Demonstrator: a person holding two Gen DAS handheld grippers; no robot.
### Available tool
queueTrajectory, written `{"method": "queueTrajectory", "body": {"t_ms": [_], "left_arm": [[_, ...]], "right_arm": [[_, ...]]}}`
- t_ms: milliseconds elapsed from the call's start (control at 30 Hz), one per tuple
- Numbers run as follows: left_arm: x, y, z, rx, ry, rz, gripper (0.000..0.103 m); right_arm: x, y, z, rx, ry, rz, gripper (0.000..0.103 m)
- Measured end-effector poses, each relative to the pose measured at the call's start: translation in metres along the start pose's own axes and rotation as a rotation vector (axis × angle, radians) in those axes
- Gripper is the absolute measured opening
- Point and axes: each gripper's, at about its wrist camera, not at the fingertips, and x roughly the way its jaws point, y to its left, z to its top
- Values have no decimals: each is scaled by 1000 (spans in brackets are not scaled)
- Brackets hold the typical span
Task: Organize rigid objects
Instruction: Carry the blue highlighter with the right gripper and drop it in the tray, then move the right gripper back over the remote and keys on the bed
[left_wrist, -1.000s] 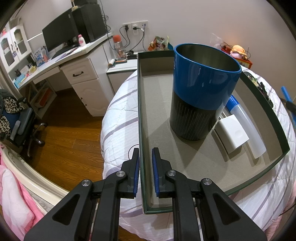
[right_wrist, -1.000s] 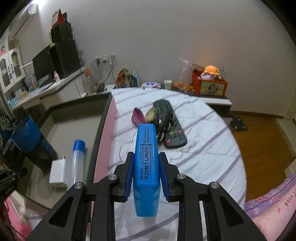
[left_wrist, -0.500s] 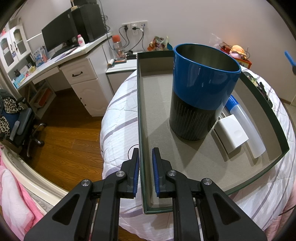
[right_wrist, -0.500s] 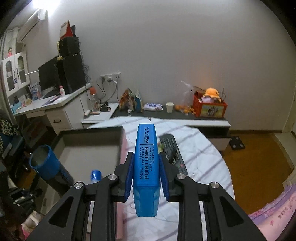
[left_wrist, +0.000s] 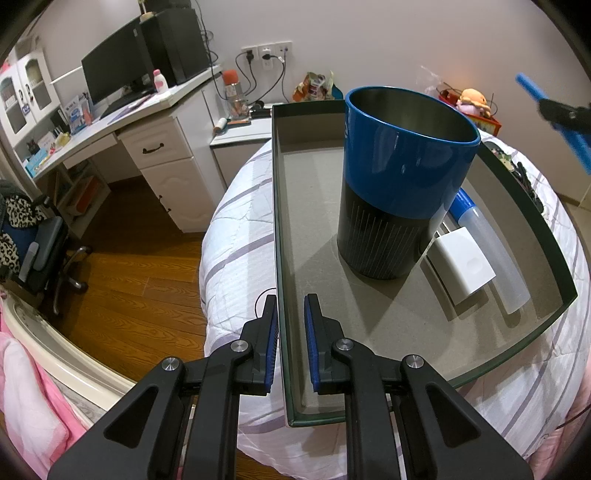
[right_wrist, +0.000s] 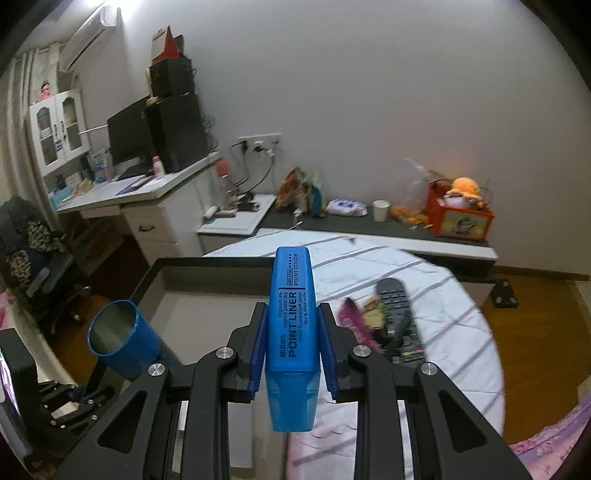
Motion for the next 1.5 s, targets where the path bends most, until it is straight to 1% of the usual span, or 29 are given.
{"method": "queueTrajectory", "body": {"t_ms": [133,233,400,467,700,833,867,933,967,1000,1067,1133,1167,1200,1367,1500], "left_arm": [[0,0,1,3,1,-1,13],[1,0,1,4,0,-2,13],[1,-1,1,4,0,-2,13],[1,-1,1,4,1,-1,13],[0,0,1,4,0,-1,13],[0,-1,2,4,1,-1,13],[0,-1,2,5,0,-1,13],[0,-1,1,5,1,0,13],[0,-1,1,4,1,-1,13],[0,-1,2,4,0,-2,13],[0,-1,2,5,1,-1,13],[0,-1,2,4,1,-1,13],[0,-1,1,4,1,-1,13],[0,-1,1,5,0,-1,13],[0,-1,2,4,2,0,13],[1,-2,2,5,3,1,13]], "right_arm": [[23,12,-4,-15,63,38,27],[37,24,-6,-32,98,48,27],[63,36,-8,-73,152,17,27],[72,40,-8,-94,169,-12,27],[85,42,-13,-97,193,-41,27],[84,41,-12,-96,177,-45,27],[83,41,-11,-96,170,-36,29],[80,40,-9,-96,148,-25,47],[77,39,-8,-95,133,-25,62],[75,39,-7,-96,114,-26,66],[66,38,-5,-103,87,-30,66],[55,37,-2,-110,59,-41,69],[49,37,-1,-116,42,-54,77],[42,36,0,-120,28,-62,80],[6,23,5,-112,-49,-78,80],[-14,11,8,-108,-90,-115,82]]}}
